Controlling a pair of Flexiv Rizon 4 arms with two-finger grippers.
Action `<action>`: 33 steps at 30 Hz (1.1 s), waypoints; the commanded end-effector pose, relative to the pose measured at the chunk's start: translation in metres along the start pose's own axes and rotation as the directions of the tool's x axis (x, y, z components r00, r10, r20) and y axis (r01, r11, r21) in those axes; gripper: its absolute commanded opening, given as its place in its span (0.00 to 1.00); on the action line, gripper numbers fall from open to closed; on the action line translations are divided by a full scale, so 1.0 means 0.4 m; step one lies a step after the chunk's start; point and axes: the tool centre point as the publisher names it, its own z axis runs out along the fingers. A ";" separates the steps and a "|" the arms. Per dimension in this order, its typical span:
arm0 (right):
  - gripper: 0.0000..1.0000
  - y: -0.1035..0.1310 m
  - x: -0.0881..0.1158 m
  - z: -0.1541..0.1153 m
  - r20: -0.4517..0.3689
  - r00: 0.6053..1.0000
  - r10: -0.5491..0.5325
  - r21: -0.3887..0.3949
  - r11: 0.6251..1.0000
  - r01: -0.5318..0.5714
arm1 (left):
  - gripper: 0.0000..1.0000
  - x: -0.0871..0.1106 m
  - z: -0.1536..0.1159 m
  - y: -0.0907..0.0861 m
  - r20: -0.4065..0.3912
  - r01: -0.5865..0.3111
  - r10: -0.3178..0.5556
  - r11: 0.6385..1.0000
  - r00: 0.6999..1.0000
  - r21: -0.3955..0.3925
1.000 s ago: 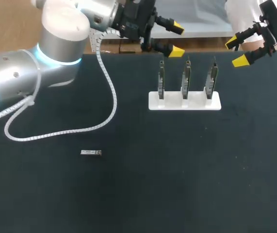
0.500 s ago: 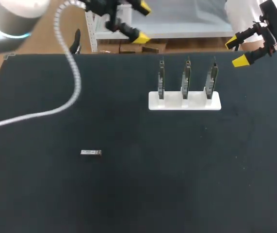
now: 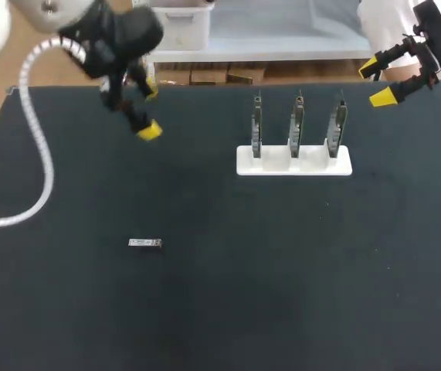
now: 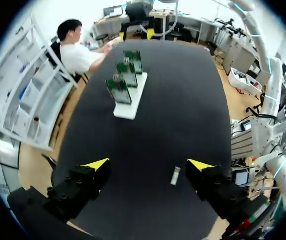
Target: Pick up the optical module with the left hand, and insert it into the network port with the right hand.
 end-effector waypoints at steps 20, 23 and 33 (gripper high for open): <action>1.00 0.005 0.000 0.000 0.000 1.000 -0.001 0.005 1.000 0.001 | 1.00 0.038 0.007 -0.070 0.174 0.166 -0.157 0.985 0.972 -0.042; 1.00 0.005 0.000 0.000 0.000 1.000 -0.001 0.005 1.000 0.001 | 1.00 0.037 0.052 -0.092 0.034 0.087 -0.085 0.993 0.996 -0.079; 1.00 0.005 0.000 0.000 0.000 1.000 -0.001 0.005 1.000 0.001 | 1.00 0.191 0.186 -0.169 -0.362 -0.018 -0.075 0.969 0.929 -0.246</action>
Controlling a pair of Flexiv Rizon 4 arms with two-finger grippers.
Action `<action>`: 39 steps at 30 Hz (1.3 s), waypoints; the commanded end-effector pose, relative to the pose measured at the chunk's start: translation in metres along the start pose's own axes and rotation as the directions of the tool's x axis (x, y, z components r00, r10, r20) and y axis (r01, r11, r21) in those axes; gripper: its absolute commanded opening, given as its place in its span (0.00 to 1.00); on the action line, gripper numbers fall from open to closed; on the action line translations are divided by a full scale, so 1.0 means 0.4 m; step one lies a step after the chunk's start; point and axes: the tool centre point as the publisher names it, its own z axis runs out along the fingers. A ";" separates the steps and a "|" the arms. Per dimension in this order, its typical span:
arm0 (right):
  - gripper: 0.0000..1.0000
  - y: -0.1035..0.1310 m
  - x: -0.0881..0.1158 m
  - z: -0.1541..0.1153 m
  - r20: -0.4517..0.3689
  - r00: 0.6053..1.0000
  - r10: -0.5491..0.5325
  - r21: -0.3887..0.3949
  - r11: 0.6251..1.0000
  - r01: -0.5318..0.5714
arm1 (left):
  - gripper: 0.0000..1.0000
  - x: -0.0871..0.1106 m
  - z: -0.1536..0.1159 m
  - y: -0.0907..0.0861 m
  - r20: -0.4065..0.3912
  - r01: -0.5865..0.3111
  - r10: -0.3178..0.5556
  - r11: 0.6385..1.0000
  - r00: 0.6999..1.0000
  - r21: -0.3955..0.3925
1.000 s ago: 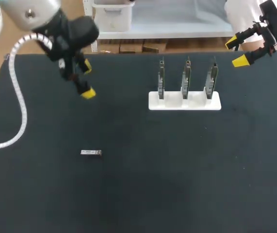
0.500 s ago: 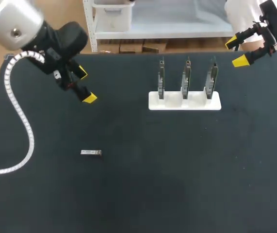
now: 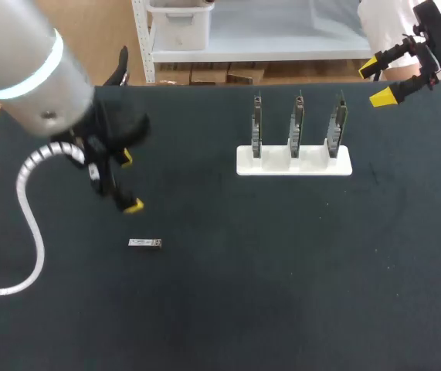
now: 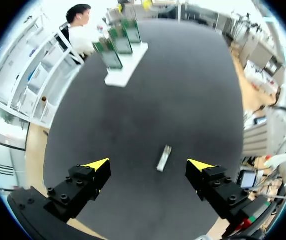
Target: Pick up the optical module with the left hand, and insert it into the network port with the right hand.
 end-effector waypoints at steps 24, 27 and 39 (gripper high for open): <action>1.00 0.005 0.000 0.001 0.000 1.000 -0.001 0.005 1.000 0.001 | 1.00 0.082 0.154 -0.039 -0.280 -0.075 0.081 0.997 0.956 0.033; 1.00 0.005 0.000 0.001 0.000 1.000 -0.001 0.005 1.000 0.001 | 1.00 0.087 0.162 -0.042 -0.237 -0.107 0.117 0.993 0.964 0.057; 1.00 0.005 0.000 0.001 0.000 1.000 -0.001 0.005 1.000 0.001 | 1.00 0.092 0.180 -0.060 -0.250 -0.190 0.212 0.976 0.945 0.108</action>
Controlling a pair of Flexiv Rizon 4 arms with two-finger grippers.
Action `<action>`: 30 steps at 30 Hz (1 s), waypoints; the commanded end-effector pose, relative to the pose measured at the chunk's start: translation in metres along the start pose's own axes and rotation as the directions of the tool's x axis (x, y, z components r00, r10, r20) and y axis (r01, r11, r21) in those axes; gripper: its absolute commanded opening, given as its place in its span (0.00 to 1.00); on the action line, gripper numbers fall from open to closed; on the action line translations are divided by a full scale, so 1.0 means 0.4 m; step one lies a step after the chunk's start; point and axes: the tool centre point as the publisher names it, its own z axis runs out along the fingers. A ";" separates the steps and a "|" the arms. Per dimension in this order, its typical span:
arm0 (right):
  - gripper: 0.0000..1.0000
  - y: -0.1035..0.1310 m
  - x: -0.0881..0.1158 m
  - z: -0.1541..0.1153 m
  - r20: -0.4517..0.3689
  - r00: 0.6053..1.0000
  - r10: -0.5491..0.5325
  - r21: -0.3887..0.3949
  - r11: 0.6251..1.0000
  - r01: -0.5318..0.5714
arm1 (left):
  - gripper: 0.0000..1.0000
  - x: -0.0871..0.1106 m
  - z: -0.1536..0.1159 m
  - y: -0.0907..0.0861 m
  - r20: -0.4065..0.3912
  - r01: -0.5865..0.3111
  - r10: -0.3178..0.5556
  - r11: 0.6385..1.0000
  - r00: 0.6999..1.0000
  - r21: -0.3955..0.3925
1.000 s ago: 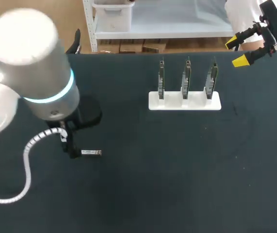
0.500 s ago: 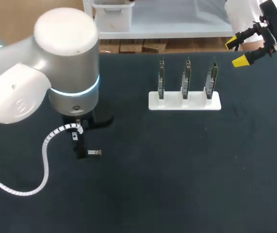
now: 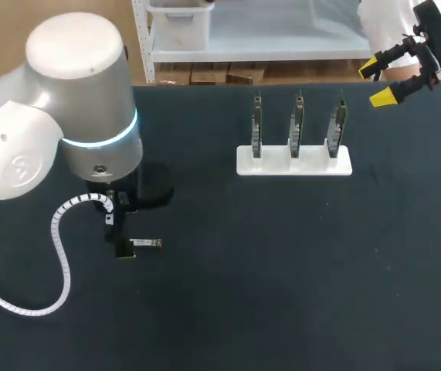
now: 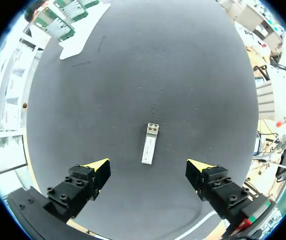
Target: Pick up the optical module with the left hand, and insert it into the network port with the right hand.
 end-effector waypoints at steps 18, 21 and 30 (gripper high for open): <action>1.00 0.005 0.000 0.000 0.000 1.000 -0.001 0.005 1.000 0.001 | 1.00 0.021 0.063 -0.005 -0.039 -0.005 0.007 0.999 0.999 0.048; 1.00 0.005 0.000 0.000 0.000 1.000 -0.001 0.005 1.000 0.001 | 1.00 0.021 0.070 -0.003 -0.032 0.013 -0.011 0.998 0.999 0.058; 1.00 0.005 0.000 0.000 0.000 1.000 -0.001 0.005 1.000 0.001 | 1.00 0.014 0.072 0.004 -0.010 0.012 -0.012 0.998 1.000 0.068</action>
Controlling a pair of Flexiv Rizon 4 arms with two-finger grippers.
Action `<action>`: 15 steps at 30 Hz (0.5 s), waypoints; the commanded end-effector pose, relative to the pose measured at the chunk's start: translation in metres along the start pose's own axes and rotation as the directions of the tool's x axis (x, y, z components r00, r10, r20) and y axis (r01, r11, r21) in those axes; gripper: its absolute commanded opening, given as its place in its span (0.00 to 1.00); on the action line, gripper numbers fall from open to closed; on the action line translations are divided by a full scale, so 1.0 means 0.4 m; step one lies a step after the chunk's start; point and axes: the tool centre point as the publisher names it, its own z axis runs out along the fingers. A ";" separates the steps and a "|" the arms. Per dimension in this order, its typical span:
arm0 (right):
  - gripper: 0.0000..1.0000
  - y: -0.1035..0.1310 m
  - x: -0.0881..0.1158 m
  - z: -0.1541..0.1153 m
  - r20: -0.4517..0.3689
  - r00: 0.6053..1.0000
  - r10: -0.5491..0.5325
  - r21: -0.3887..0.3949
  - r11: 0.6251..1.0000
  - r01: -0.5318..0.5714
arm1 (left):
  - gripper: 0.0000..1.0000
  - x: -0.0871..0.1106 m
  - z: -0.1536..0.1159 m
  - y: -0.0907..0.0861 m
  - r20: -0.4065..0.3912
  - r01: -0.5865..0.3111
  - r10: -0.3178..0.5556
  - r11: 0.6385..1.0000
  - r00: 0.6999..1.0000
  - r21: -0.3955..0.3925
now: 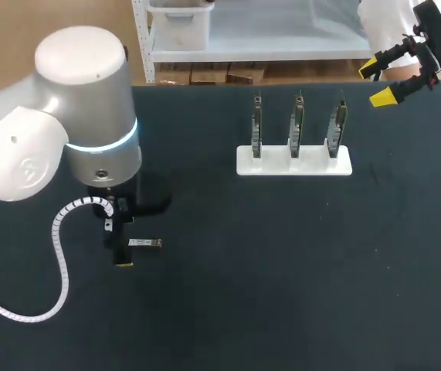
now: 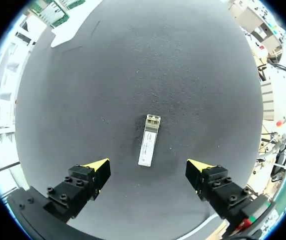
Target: Pick up the optical module with the left hand, and insert it into the network port with the right hand.
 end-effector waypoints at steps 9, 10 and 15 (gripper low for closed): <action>1.00 0.005 0.000 0.000 0.000 1.000 -0.001 0.005 1.000 0.001 | 1.00 -0.025 -0.007 0.005 0.045 -0.052 0.052 0.999 0.998 -0.004; 1.00 0.005 0.000 0.000 0.000 1.000 -0.001 0.005 1.000 0.001 | 1.00 -0.027 -0.007 0.004 0.043 -0.056 0.056 0.998 0.997 -0.004; 1.00 0.005 0.000 0.000 0.000 1.000 -0.001 0.005 1.000 0.001 | 1.00 -0.016 0.009 -0.008 0.021 -0.056 0.056 0.998 0.998 0.012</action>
